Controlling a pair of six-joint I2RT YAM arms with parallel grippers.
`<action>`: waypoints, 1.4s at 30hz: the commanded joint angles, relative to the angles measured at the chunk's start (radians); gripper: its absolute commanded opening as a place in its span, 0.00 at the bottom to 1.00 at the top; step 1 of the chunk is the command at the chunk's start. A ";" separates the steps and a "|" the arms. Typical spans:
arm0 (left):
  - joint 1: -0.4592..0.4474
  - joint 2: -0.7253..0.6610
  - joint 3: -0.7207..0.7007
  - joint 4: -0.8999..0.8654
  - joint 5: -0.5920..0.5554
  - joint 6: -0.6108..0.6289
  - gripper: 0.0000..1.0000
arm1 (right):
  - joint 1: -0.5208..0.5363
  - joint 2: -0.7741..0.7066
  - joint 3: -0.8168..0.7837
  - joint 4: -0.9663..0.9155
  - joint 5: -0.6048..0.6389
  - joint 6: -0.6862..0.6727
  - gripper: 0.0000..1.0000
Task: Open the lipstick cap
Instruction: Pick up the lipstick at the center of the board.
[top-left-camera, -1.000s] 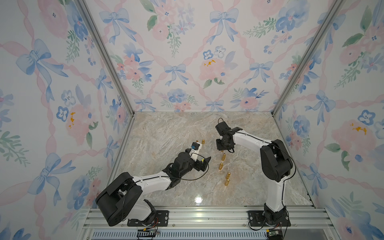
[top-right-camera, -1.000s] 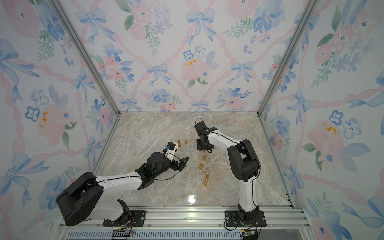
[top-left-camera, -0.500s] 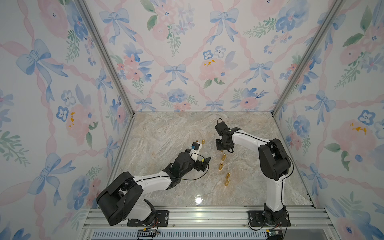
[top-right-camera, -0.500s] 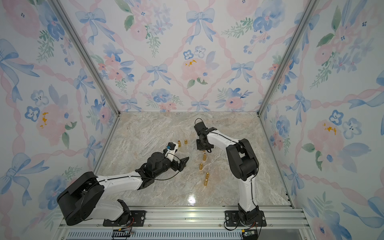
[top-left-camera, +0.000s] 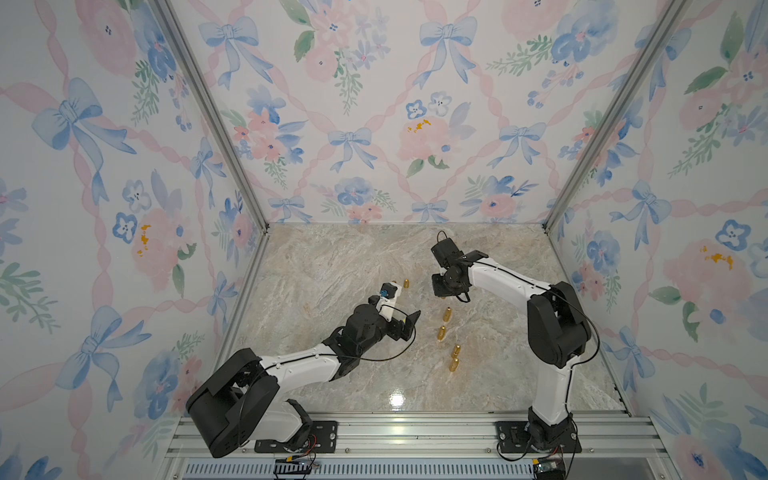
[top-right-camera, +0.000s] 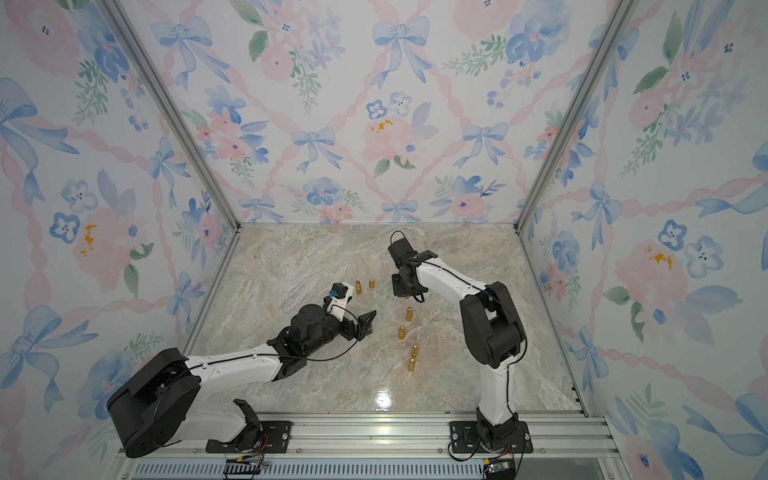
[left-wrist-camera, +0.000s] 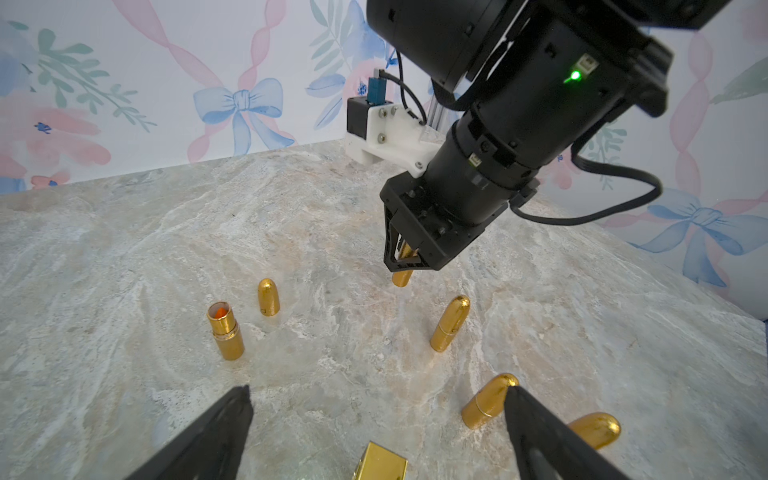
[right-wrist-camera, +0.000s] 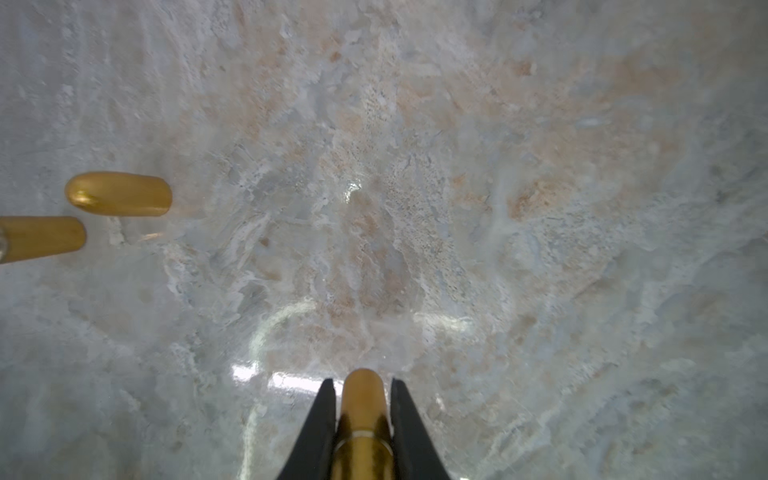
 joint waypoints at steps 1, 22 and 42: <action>-0.004 -0.046 -0.028 -0.002 -0.023 0.029 0.98 | 0.025 -0.086 0.035 -0.053 -0.034 -0.016 0.20; -0.003 -0.137 -0.078 -0.005 0.185 0.171 0.74 | 0.135 -0.278 -0.034 -0.080 -0.482 0.066 0.21; 0.003 0.004 0.014 -0.003 0.240 0.192 0.42 | 0.157 -0.305 -0.091 -0.025 -0.610 0.129 0.22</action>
